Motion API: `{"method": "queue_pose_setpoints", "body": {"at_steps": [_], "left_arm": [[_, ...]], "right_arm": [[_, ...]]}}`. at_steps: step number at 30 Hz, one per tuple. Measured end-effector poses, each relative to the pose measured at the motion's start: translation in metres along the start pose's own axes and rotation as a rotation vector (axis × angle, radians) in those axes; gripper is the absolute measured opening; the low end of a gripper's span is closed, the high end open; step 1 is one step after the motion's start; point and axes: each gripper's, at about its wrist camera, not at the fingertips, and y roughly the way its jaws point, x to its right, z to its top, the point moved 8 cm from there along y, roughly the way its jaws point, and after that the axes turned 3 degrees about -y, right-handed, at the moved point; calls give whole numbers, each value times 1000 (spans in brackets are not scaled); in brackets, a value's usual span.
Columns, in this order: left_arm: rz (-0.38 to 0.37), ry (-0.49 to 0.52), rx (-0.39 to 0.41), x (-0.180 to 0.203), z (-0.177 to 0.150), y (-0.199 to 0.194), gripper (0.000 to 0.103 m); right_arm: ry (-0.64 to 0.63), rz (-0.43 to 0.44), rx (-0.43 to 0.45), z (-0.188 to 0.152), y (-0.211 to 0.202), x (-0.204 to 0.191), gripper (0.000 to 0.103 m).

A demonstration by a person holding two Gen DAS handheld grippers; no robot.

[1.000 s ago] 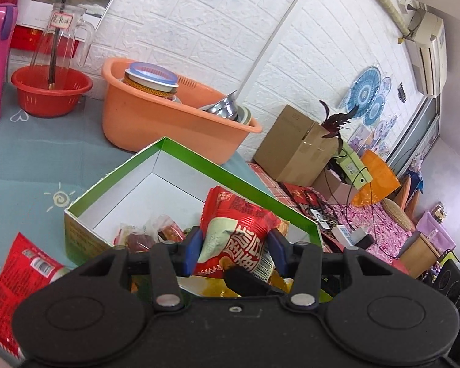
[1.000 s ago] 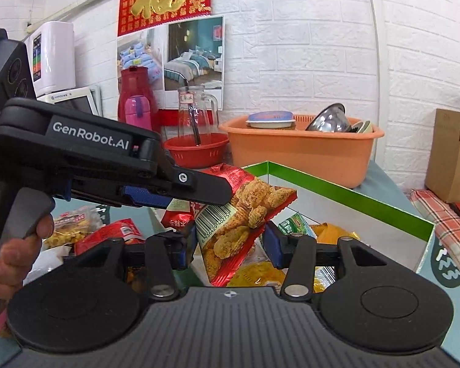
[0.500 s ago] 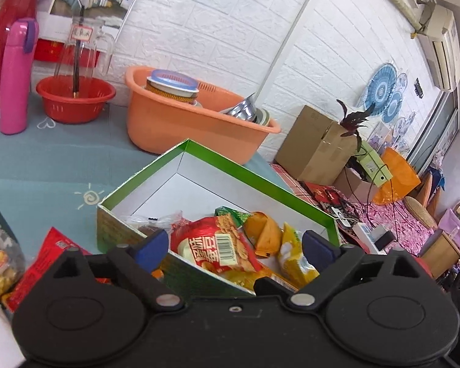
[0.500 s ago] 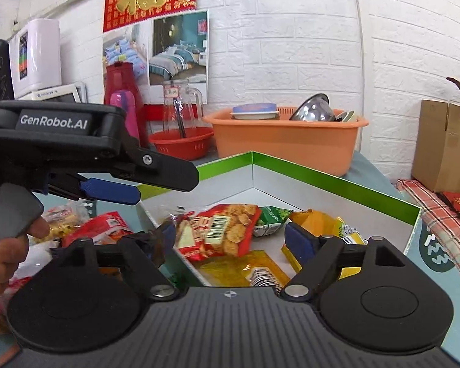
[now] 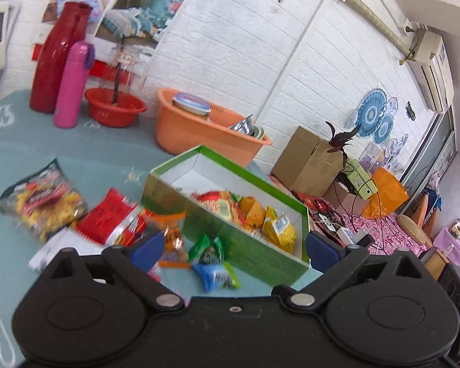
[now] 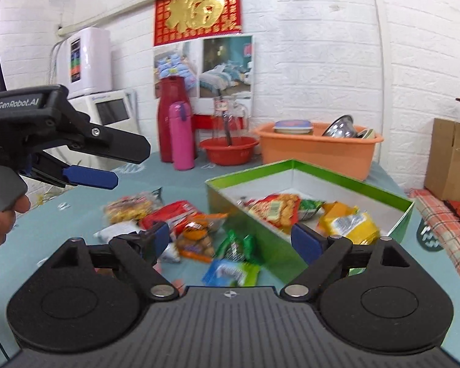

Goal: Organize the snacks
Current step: 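Move both tools back toward the snack pile, then grasp a clear packet of dark snacks with the left tool while the right tool grasps a clear red-label bag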

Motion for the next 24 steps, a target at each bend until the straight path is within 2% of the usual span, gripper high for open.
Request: {"method": "queue_pose_setpoints", "body": {"at_steps": [7, 11, 16, 20, 24], "left_arm": [[-46, -88, -54, -12, -54, -21, 103], [-44, -136, -83, -21, -75, -14, 103], [4, -192, -61, -39, -76, 0, 103], [55, -171, -38, -47, -70, 11, 103], [56, -185, -46, -55, -67, 23, 103]], "right_arm": [[-51, 93, -88, -33, 6, -34, 103], [-102, 117, -132, -48, 15, -44, 103], [-133, 162, -142, -53, 22, -53, 103], [-169, 177, -152, -54, 30, -59, 103], [-174, 192, -156, -52, 42, -63, 103]]}}
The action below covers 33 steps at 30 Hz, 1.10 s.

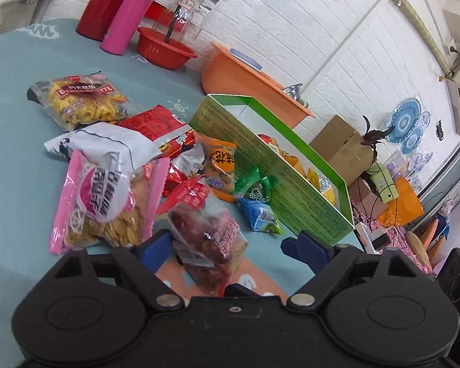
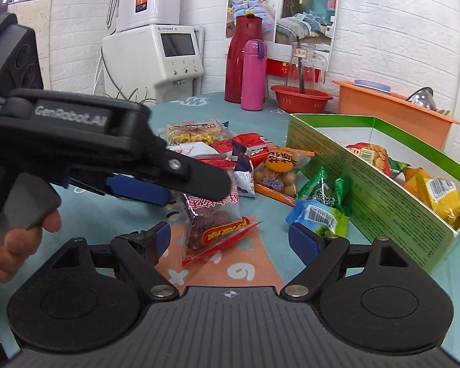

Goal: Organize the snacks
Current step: 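Grasp a clear packet of dark snacks with the left tool while the right tool grasps a clear red-label bag, then carry both clear packets into the green box and open both tools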

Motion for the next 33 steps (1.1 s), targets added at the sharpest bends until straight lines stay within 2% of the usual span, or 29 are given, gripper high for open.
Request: {"method": "queue_pose_setpoints", "body": {"at_steps": [14, 16, 17, 18, 20, 21, 26, 33], "left_arm": [[-19, -18, -60, -7, 1, 22, 103], [-17, -15, -67, -8, -1, 24, 85], [-16, -13, -78, -9, -2, 26, 52], [-16, -14, -94, -10, -4, 28, 36], [-26, -17, -102, -8, -7, 30, 37], [-23, -8, -103, -6, -8, 29, 36], [-35, 19, -101, 7, -12, 25, 35], [-91, 102, -39, 45, 2, 8, 35]], "right_arm": [[8, 45, -37, 4, 28, -2, 103], [21, 45, -50, 2, 30, -1, 103], [29, 47, -62, 1, 32, 0, 103], [35, 51, -70, 0, 32, 1, 102], [48, 57, -84, -2, 33, 0, 89], [52, 48, -83, -3, 32, 0, 86], [78, 25, -77, -5, 20, 0, 81], [59, -35, 11, 13, -11, 7, 80]]}}
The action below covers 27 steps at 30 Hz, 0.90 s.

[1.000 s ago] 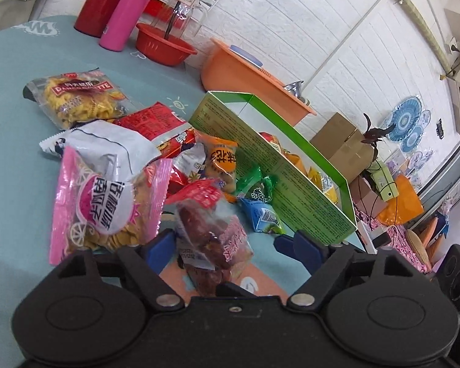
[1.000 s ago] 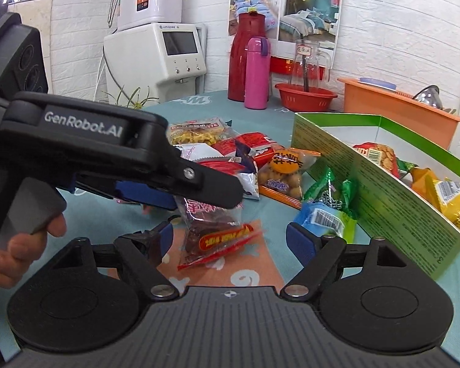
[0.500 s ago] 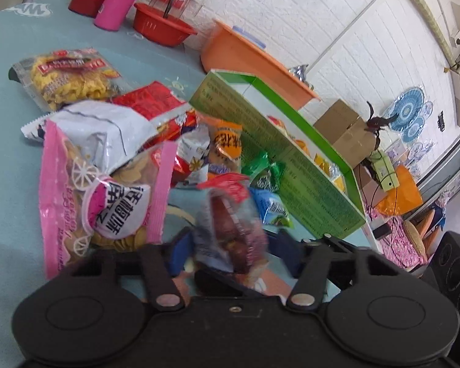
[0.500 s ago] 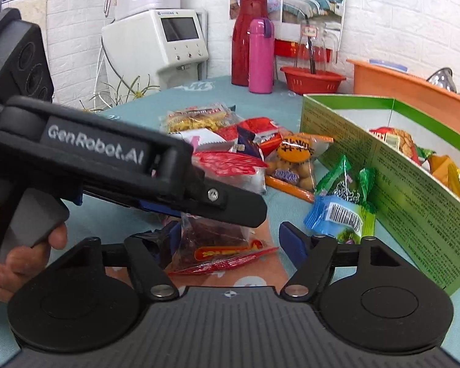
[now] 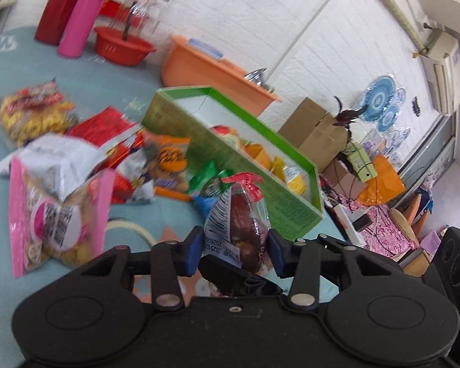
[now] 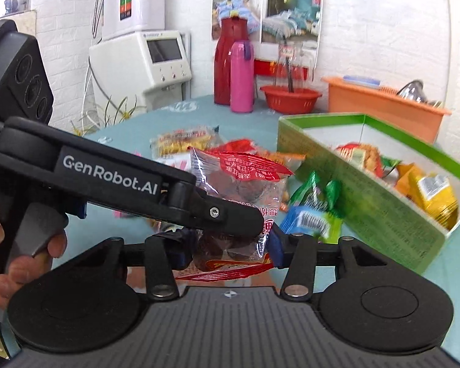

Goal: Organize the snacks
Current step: 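Carry both clear packets into the green box and open both tools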

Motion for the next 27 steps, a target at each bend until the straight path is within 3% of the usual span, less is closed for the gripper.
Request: {"method": "queue_pose_setpoints", "body": {"at_steps": [16, 27], "left_arm": [[-116, 155, 60, 62, 53, 34, 35], [-145, 185, -3, 74, 84, 101, 35]], "right_arm": [[-19, -135, 164, 48, -27, 55, 80], [61, -208, 183, 53, -7, 115, 80]]}}
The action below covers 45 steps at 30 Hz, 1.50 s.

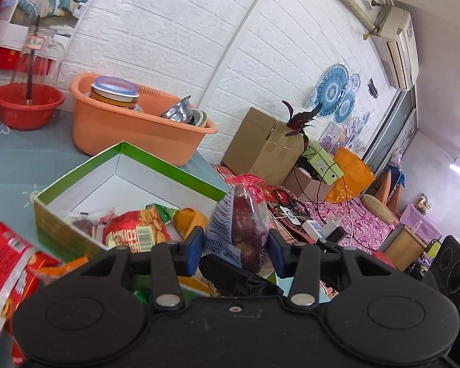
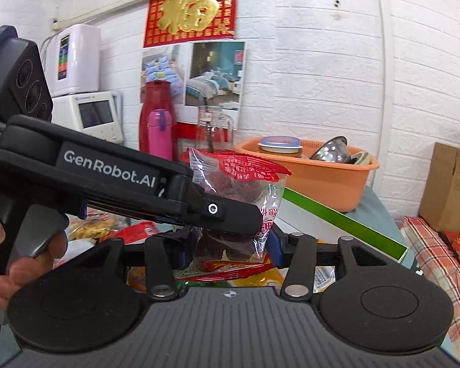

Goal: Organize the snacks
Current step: 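Carry both clear packets into the green box and open both tools, then move both tools back toward the snack pile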

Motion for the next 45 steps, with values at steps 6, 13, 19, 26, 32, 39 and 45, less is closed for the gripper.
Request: {"method": "queue_pose_setpoints", "body": {"at_steps": [6, 13, 19, 26, 32, 39, 45], "left_arm": [[-3, -12, -35, -12, 5, 32, 35], [45, -30, -58, -33, 0, 54, 102], [104, -23, -34, -42, -2, 49, 103], [121, -49, -31, -39, -2, 21, 103], [149, -56, 22, -27, -4, -38, 103], [211, -58, 78, -29, -30, -109, 103], [285, -115, 85, -61, -59, -159, 103]], "right_arm": [[26, -19, -16, -6, 21, 23, 80], [41, -76, -79, -28, 47, 39, 95], [16, -147, -112, -41, 54, 45, 103], [16, -150, -83, -31, 35, 35, 103], [40, -116, -31, -19, -1, 15, 103], [89, 3, -8, -15, -36, -23, 103], [69, 62, -38, -28, -51, -60, 103]]}}
